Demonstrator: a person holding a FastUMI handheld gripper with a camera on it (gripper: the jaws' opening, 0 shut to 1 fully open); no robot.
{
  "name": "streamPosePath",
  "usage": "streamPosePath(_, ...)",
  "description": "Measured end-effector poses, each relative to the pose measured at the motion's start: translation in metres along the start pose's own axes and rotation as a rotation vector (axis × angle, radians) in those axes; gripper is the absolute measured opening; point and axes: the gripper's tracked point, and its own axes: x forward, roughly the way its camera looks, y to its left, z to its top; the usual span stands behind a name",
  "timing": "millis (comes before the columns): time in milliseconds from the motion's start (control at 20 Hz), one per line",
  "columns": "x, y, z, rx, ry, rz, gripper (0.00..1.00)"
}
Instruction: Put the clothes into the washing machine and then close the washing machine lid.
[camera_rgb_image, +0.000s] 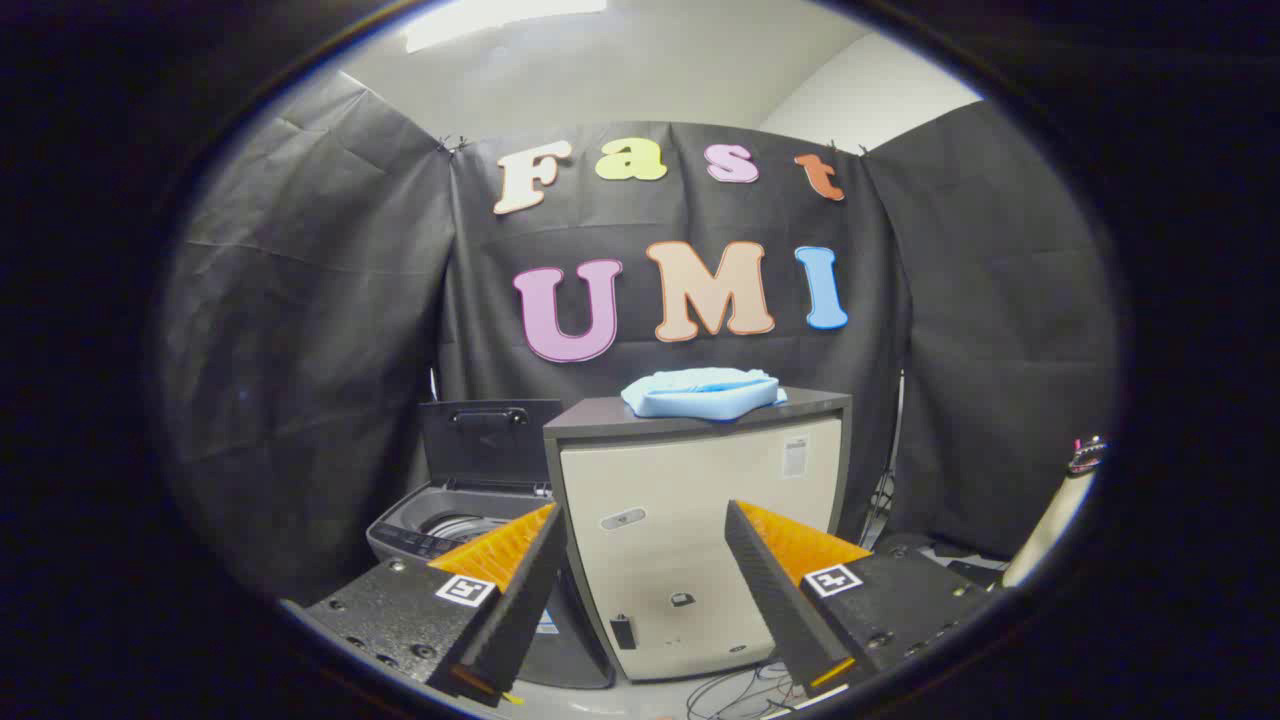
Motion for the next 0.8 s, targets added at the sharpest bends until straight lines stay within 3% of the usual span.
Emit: streamPosePath(800, 0.019, 0.01, 0.017, 0.043, -0.008, 0.011, 0.97)
